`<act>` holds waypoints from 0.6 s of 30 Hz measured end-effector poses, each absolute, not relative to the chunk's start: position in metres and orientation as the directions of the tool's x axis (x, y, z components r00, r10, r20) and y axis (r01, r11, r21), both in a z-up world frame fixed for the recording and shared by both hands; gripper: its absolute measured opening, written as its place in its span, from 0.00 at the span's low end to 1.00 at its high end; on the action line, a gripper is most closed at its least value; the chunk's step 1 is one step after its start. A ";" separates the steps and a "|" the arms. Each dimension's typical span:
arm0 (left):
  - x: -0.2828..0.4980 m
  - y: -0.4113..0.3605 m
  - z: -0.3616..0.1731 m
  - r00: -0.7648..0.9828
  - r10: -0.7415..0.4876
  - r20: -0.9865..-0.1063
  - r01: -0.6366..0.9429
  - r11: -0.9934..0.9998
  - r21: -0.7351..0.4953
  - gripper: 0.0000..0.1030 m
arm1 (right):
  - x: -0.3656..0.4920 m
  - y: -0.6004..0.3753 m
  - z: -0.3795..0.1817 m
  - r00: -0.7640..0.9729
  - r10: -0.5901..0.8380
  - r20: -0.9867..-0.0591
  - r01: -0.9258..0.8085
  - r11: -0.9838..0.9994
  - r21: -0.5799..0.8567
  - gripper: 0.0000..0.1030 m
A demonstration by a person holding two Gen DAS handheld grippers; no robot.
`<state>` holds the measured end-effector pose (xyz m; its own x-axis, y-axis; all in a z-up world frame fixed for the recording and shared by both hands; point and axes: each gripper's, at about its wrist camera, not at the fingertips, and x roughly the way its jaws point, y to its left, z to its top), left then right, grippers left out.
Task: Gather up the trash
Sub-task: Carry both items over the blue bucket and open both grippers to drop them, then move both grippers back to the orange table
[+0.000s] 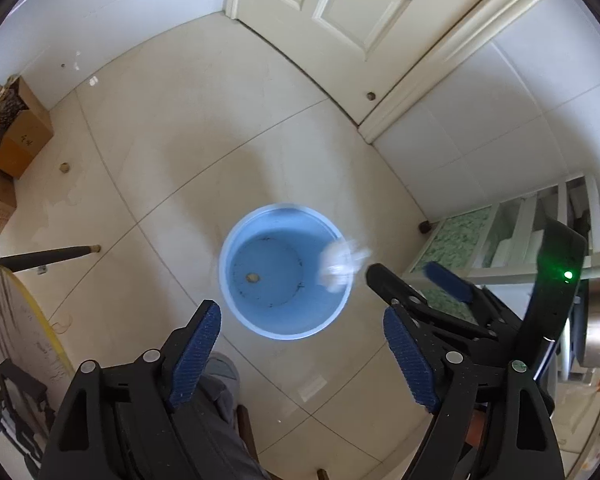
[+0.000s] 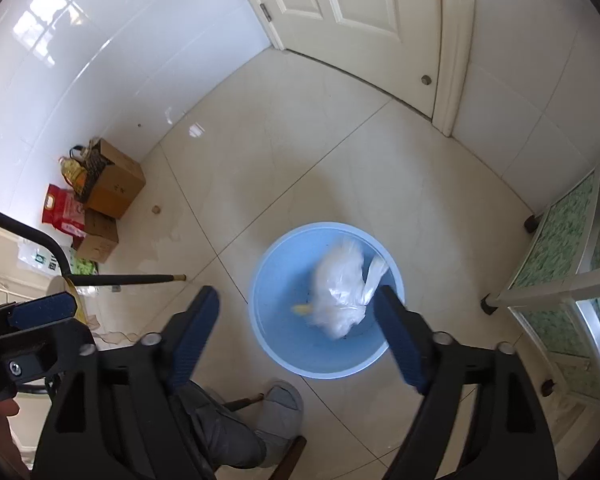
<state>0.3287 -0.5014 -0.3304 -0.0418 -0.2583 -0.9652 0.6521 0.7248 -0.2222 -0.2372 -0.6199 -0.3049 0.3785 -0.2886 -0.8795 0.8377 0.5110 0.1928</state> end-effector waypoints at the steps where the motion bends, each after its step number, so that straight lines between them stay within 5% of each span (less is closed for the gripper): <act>1: 0.328 -0.501 -0.327 -0.035 -0.260 -0.965 0.653 0.725 -0.219 0.78 | -0.239 -0.618 -0.302 0.377 -0.304 -0.875 0.843 0.504 0.188 1.00; 18: 0.253 -0.381 -0.183 0.268 -0.471 -0.841 0.690 0.702 -0.174 0.85 | -0.229 -0.522 -0.176 0.482 -0.465 -0.743 0.809 0.562 0.172 1.00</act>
